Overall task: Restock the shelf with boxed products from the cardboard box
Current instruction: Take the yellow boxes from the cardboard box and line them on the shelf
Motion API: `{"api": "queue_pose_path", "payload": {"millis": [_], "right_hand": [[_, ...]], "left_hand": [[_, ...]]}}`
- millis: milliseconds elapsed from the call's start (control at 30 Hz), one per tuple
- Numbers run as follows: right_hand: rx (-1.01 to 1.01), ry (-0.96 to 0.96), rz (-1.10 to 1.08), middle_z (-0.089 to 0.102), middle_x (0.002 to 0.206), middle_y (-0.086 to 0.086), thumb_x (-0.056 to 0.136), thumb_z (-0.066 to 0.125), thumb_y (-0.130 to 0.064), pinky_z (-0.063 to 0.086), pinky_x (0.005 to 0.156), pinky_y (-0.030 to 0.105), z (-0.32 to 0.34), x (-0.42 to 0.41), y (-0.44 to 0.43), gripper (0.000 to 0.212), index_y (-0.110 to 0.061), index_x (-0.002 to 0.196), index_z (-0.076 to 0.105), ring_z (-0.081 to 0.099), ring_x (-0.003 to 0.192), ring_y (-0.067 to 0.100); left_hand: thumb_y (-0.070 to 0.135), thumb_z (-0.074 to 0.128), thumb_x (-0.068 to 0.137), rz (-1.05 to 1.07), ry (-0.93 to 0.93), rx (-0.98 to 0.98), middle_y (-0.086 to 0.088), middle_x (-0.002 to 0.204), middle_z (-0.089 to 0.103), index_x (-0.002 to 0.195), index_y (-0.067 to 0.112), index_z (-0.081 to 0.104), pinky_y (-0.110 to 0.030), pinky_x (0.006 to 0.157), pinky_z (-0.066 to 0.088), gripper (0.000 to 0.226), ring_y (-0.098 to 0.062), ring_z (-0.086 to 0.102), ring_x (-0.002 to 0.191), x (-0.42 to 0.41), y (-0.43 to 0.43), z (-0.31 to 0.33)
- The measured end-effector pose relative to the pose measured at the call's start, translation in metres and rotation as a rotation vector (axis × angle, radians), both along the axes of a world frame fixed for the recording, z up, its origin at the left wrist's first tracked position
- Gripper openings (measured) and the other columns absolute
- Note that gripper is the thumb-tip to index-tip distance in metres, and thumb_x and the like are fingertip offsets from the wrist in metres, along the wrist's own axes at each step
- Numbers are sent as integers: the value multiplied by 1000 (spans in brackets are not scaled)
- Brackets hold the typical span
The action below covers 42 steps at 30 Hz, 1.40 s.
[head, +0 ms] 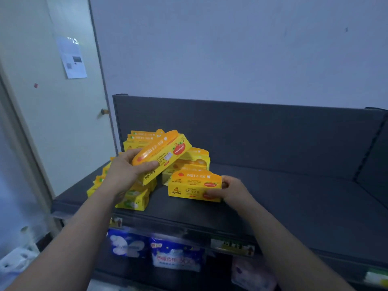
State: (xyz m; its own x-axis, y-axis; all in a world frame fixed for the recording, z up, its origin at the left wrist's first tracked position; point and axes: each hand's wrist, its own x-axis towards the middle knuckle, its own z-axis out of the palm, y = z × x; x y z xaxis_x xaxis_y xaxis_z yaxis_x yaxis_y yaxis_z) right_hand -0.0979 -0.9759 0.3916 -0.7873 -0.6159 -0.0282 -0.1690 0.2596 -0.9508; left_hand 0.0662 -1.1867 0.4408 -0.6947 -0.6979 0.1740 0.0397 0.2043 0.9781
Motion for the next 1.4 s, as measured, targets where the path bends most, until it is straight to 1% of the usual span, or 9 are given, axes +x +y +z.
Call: {"api": "queue_pose_path", "payload": {"millis": [167,333,533,633,767,933,1167,1267,1400], "right_hand": [[110,179,-79,66,88,-10,75,82,-16,48,62,17,-5,8,-17,35,-12,105,65,62,80,8],[123,170,-220,50,97,2,81,74,-4,42,70,23,0,4,-3,75,-8,145,36,48,82,14],[27,162,-402,56,119,4,89,63,-2,40,89,23,11,1,26,55,-10,140,45,54,97,13],[0,145,-425,57,123,5,89,63,-3,39,89,23,10,4,36,49,-10,136,49,54,101,14],[0,136,-428,58,121,5,90,62,-4,38,90,22,4,9,44,44,-10,132,52,54,107,14],[-3,124,-433,60,116,4,89,64,-5,38,89,22,-1,12,47,41,-10,128,55,56,104,15],[-6,152,-424,61,117,5,90,62,-3,38,89,20,1,21,50,41,-11,129,55,56,105,13],[-8,202,-419,61,119,5,89,62,-1,40,89,19,3,27,58,43,-12,130,56,56,103,10],[55,356,-426,61,123,0,87,66,-5,39,102,22,2,40,82,43,-12,128,59,55,117,11]], "left_hand": [[28,87,57,-122,-113,-138,2,107,67,116,25,62,-36,77,56,64,-19,66,94,0,-15,-1],[29,87,64,-272,-211,-397,7,110,61,116,27,62,-30,80,53,58,-11,61,97,-9,-8,5],[47,85,61,-379,-394,-667,18,107,56,104,46,57,-36,89,50,51,-13,55,101,-38,12,-4],[48,82,65,-363,-497,-857,22,99,50,110,41,57,-37,99,39,51,-14,49,106,-44,13,-12],[50,77,70,-303,-605,-1040,16,112,54,112,39,55,-39,105,23,49,-17,47,115,-46,5,-18],[54,72,73,-256,-749,-1159,7,129,53,126,38,50,-44,110,18,60,-21,44,125,-48,-3,-14],[63,72,66,-258,-639,-1127,9,131,50,134,36,43,-42,109,21,78,-20,42,125,-50,18,-11],[52,71,76,-208,-355,-1017,9,128,55,127,30,53,-40,105,34,58,-16,48,120,-52,34,-16],[29,73,81,-337,-7,-858,2,108,63,113,18,64,-32,91,45,35,-14,57,103,-61,76,-27]]}}
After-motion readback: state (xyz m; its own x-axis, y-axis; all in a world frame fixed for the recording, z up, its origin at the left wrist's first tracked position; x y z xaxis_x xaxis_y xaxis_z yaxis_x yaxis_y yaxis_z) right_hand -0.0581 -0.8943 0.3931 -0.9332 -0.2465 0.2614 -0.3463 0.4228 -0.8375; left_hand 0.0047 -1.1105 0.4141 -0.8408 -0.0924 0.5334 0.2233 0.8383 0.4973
